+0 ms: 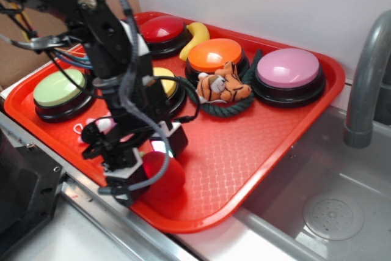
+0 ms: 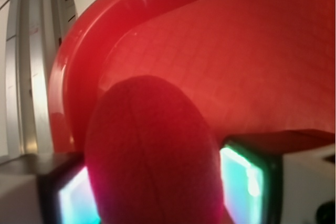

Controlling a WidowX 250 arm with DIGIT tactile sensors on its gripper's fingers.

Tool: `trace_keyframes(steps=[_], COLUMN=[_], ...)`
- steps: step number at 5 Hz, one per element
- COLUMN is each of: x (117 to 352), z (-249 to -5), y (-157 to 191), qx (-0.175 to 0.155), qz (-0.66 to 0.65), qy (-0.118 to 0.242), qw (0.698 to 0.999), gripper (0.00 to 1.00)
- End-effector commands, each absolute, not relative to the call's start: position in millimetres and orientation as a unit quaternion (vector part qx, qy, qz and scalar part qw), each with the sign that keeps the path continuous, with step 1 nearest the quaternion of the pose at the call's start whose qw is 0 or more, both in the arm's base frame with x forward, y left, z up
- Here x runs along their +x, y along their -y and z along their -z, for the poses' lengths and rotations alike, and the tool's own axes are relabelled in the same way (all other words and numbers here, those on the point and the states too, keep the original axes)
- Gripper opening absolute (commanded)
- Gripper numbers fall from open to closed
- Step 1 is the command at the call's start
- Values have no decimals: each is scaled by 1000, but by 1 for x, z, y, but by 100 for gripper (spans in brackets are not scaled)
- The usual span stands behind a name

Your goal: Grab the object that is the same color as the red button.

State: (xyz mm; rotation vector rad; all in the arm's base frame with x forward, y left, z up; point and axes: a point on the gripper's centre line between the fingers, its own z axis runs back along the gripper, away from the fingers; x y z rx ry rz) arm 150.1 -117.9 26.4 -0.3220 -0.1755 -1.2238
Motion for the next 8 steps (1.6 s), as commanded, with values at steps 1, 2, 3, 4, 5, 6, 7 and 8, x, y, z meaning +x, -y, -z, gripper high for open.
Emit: trace_keyframes(steps=[1, 2, 3, 4, 5, 6, 7, 8], x=[154, 161, 171, 180, 185, 184, 181, 179], z=[-42, -68, -111, -147, -176, -189, -189, -188], y=[124, 116, 93, 76, 50, 26, 15, 11], qx=[-146, -135, -90, -36, 26, 70, 59, 60], qz=[527, 453, 342, 225, 105, -16, -115, -153], qy=[105, 76, 63, 59, 44, 13, 22, -17], qw=[831, 878, 933, 972, 993, 997, 991, 986], gripper=[0, 0, 0, 0, 0, 0, 0, 0])
